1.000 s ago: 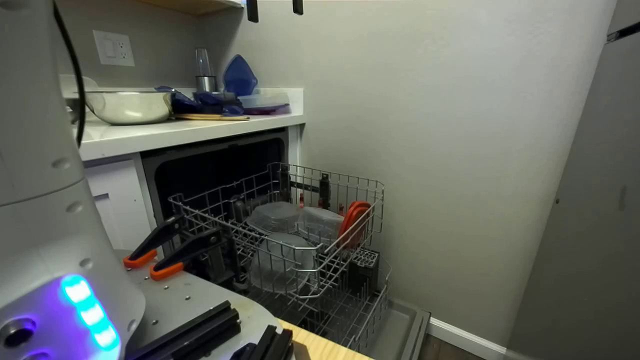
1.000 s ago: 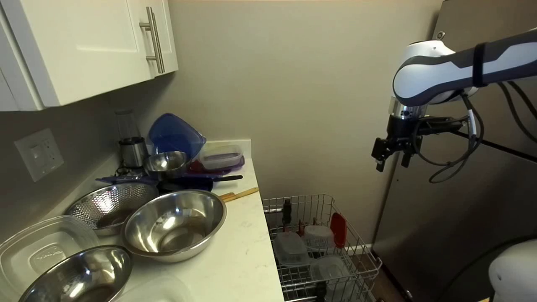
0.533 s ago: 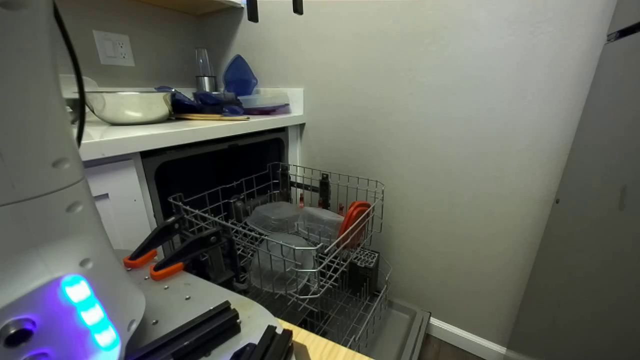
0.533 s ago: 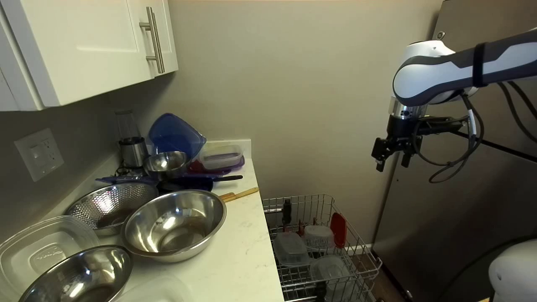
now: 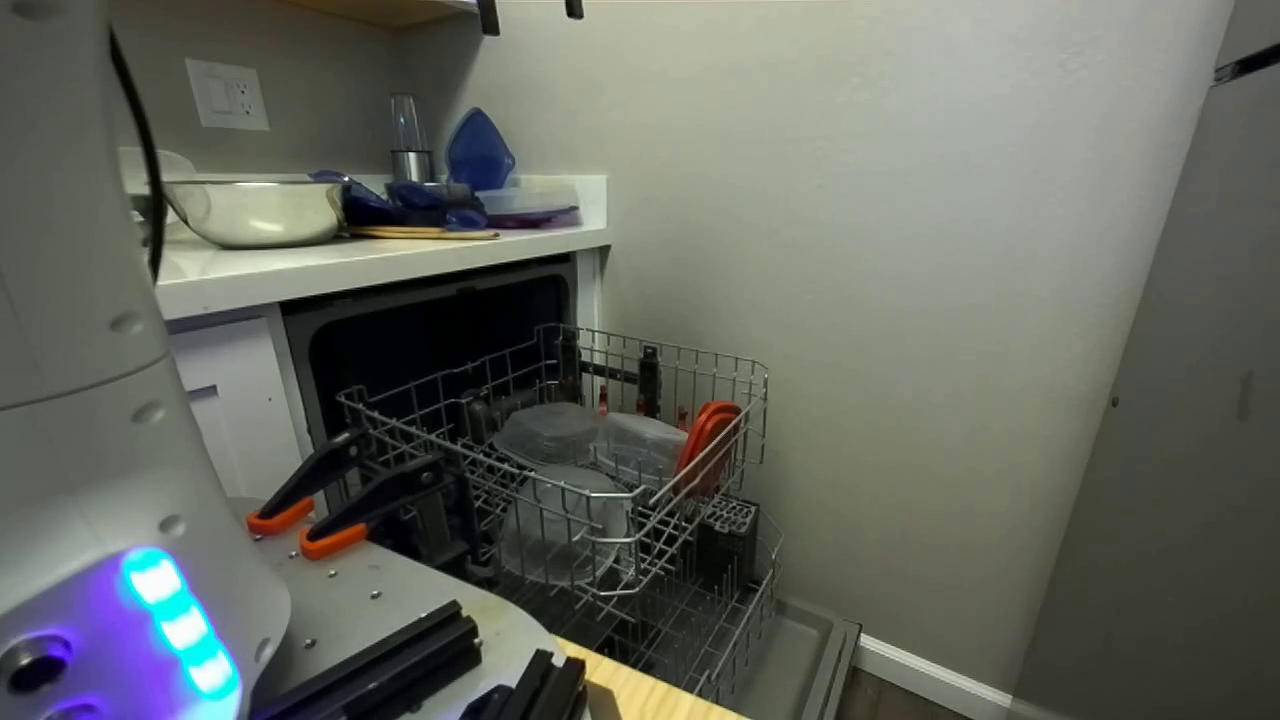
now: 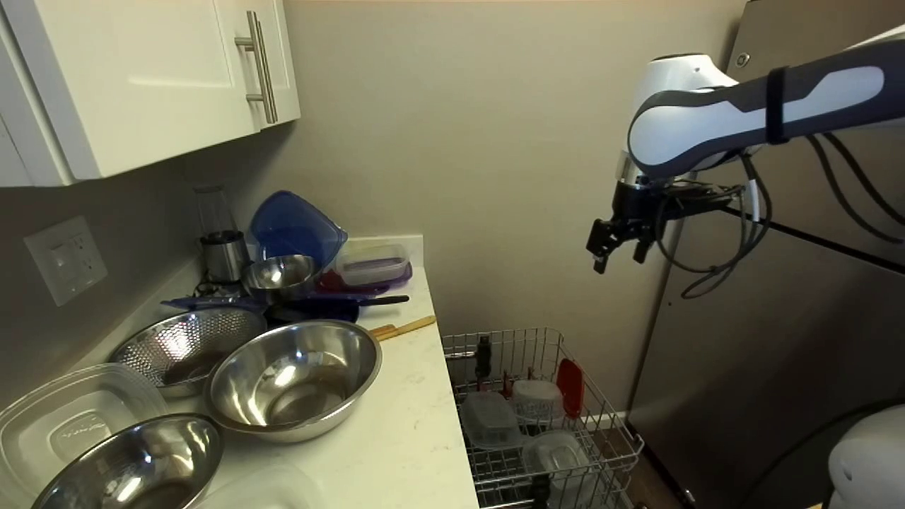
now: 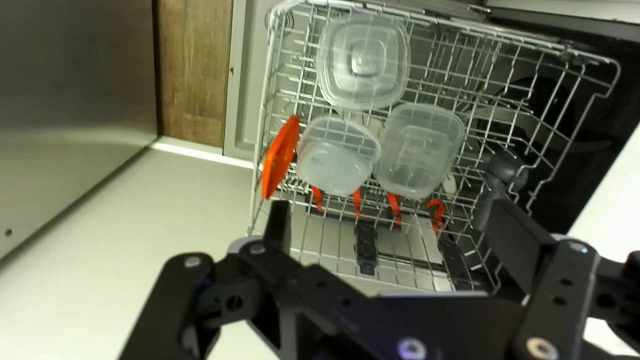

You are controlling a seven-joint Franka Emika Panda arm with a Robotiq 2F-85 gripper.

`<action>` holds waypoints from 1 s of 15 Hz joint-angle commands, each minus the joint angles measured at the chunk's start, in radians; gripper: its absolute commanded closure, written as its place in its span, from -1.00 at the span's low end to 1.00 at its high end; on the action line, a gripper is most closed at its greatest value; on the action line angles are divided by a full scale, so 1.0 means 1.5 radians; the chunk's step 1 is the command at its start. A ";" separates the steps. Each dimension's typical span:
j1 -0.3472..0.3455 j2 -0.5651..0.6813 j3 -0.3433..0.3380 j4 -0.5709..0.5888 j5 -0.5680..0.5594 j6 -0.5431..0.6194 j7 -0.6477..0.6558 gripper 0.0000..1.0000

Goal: Put the wooden spatula in the dishwasher

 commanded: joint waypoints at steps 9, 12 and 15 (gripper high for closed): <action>0.077 0.301 0.091 0.256 -0.031 0.047 -0.041 -1.00; 0.088 0.359 0.096 0.307 -0.088 0.031 -0.098 -1.00; 0.100 0.395 0.096 0.329 -0.153 0.015 -0.141 -1.00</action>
